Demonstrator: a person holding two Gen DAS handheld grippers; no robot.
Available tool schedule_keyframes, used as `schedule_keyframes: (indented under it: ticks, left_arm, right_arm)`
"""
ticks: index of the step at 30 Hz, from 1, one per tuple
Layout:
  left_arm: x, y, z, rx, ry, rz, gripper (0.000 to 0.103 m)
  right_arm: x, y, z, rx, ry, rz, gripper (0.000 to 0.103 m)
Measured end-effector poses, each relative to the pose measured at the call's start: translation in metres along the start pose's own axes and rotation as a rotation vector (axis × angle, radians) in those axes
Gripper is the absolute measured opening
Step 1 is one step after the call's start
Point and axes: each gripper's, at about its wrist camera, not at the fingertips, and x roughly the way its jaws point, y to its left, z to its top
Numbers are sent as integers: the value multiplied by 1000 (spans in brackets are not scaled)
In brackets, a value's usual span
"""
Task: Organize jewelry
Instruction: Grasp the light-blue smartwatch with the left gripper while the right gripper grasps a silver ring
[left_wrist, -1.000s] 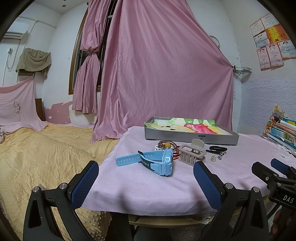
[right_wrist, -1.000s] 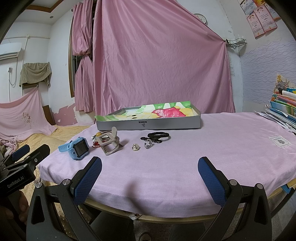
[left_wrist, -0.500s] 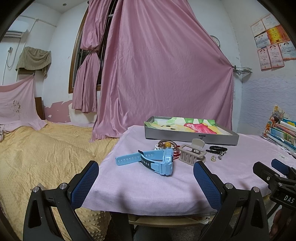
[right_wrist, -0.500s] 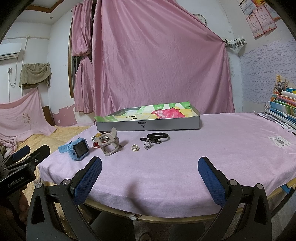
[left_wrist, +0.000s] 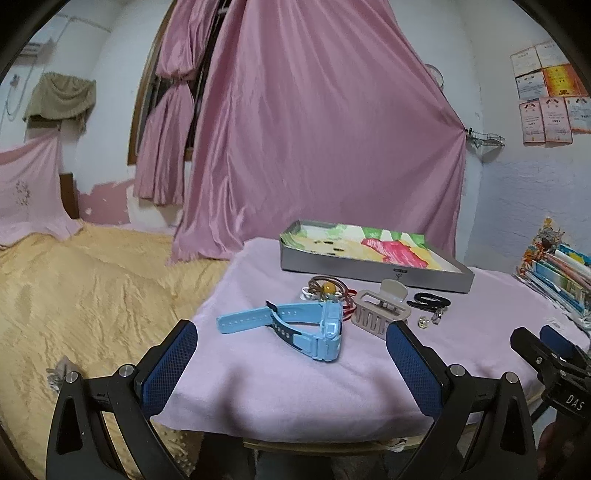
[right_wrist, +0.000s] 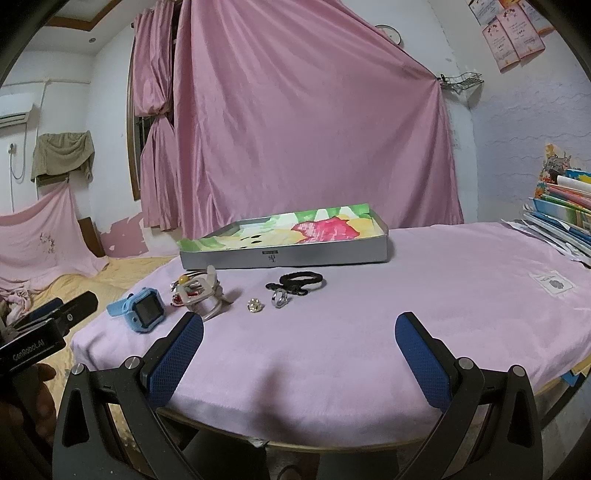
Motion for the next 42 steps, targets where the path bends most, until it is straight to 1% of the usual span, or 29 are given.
schedule_keyframes:
  ticks: [5,9,10,11,12,13,14,15,16,17,18,20,22,23,24,25,27,29,30,32,34,35,38,42]
  left_arm:
    - [20,1,7,-7,65,-37,103]
    - [40,0,13,-3,113,-72,103]
    - [45,1,14,-2,128,-80,102]
    - [49,1,15,-1,140,-86,99]
    - [54,1,16,0,157,-95,95]
    - [59,1,16,0,174,-100,90]
    - [62,2,15,-2,189,-101,86]
    - [67,2,15,-8,209,-106,84]
    - [70,3,14,-14,224,-112,80]
    - [74,3,14,-21,238,-119,76]
    - [76,3,13,-24,247,-121,75]
    - [82,1,11,-28,269,-127,67]
    - [87,-1,9,-26,287,-130,63]
    - [88,-1,9,-22,291,-124,62]
    - [90,-2,9,-19,294,-124,62]
    - [92,-3,9,-19,296,-123,60]
    - [94,-4,10,-16,300,-122,57]
    - [96,-5,11,-9,305,-118,50]
    - [98,-5,11,-8,307,-124,49]
    - [99,-6,12,-6,309,-131,47]
    - [100,-9,12,2,310,-138,43]
    - [101,-11,12,7,311,-141,42]
    - [103,-16,11,22,320,-149,36]
    - [103,-18,11,25,321,-155,33]
  right_arm:
    - [14,2,8,-2,18,26,102]
    - [32,2,17,0,43,64,102]
    - [37,3,19,0,52,71,102]
    - [43,3,21,0,63,82,102]
    - [49,4,23,0,77,98,100]
    - [55,4,24,0,88,110,98]
    - [62,6,25,0,108,125,93]
    - [68,7,25,-1,123,132,85]
    - [73,7,25,-1,139,139,81]
    - [81,8,25,0,159,146,73]
    - [86,9,26,1,174,149,68]
    - [97,10,26,6,209,155,68]
    - [105,10,28,11,229,157,68]
    - [108,11,28,12,239,155,65]
    - [113,12,29,11,249,151,59]
    - [117,13,29,13,258,148,57]
    - [125,12,30,28,277,140,48]
    - [132,11,29,49,294,136,41]
    - [134,10,29,56,302,131,35]
    - [138,11,28,61,315,123,29]
    - [139,12,28,51,331,111,28]
    - [140,13,28,47,340,110,26]
    - [146,15,26,35,383,107,25]
    - [150,19,26,21,413,97,25]
